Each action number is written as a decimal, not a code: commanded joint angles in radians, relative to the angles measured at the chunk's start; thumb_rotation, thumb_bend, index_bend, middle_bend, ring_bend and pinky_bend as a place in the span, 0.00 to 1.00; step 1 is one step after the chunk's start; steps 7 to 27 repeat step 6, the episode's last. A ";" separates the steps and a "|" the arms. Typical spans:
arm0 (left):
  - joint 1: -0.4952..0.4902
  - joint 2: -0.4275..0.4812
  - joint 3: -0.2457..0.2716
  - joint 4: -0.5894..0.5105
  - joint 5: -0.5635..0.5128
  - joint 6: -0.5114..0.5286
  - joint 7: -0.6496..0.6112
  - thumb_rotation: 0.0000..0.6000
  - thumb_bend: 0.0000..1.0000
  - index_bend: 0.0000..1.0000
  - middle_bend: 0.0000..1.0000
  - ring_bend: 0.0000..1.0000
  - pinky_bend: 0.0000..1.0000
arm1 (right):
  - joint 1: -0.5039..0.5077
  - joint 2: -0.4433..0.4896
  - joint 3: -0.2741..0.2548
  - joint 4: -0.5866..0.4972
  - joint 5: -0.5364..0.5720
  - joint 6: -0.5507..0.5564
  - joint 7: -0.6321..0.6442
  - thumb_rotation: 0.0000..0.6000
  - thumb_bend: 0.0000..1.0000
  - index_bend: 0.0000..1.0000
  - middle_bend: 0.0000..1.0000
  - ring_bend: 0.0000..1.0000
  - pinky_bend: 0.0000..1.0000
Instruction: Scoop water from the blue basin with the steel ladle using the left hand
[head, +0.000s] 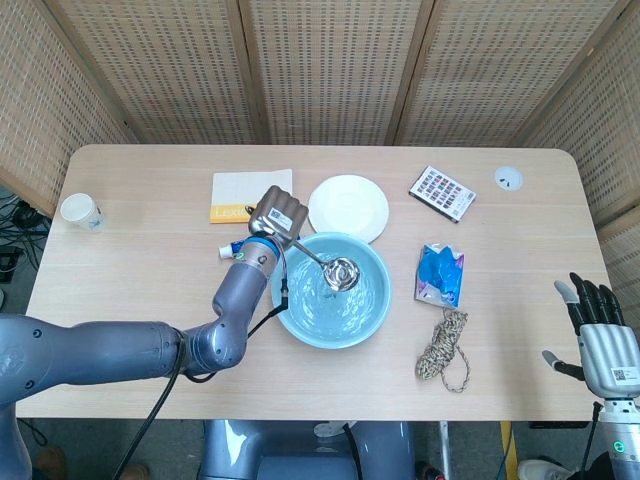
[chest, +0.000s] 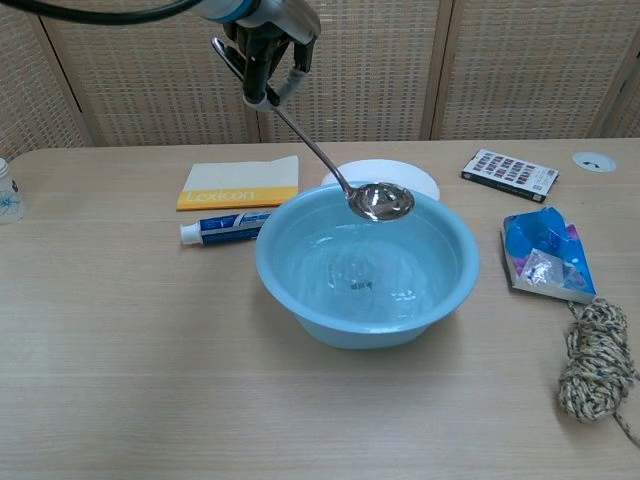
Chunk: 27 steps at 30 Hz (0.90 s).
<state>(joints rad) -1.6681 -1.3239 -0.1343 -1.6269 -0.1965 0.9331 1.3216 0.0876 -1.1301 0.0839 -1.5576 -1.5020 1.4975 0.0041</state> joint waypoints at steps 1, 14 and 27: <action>-0.014 0.026 -0.004 -0.019 -0.015 0.011 0.014 1.00 0.69 0.99 0.91 0.99 1.00 | -0.001 0.001 0.001 -0.002 0.001 0.002 -0.001 1.00 0.00 0.00 0.00 0.00 0.00; -0.021 0.065 -0.011 -0.054 -0.027 0.015 0.018 1.00 0.69 0.99 0.91 0.99 1.00 | -0.001 0.002 0.000 -0.004 -0.003 0.003 -0.003 1.00 0.00 0.00 0.00 0.00 0.00; -0.021 0.065 -0.011 -0.054 -0.027 0.015 0.018 1.00 0.69 0.99 0.91 0.99 1.00 | -0.001 0.002 0.000 -0.004 -0.003 0.003 -0.003 1.00 0.00 0.00 0.00 0.00 0.00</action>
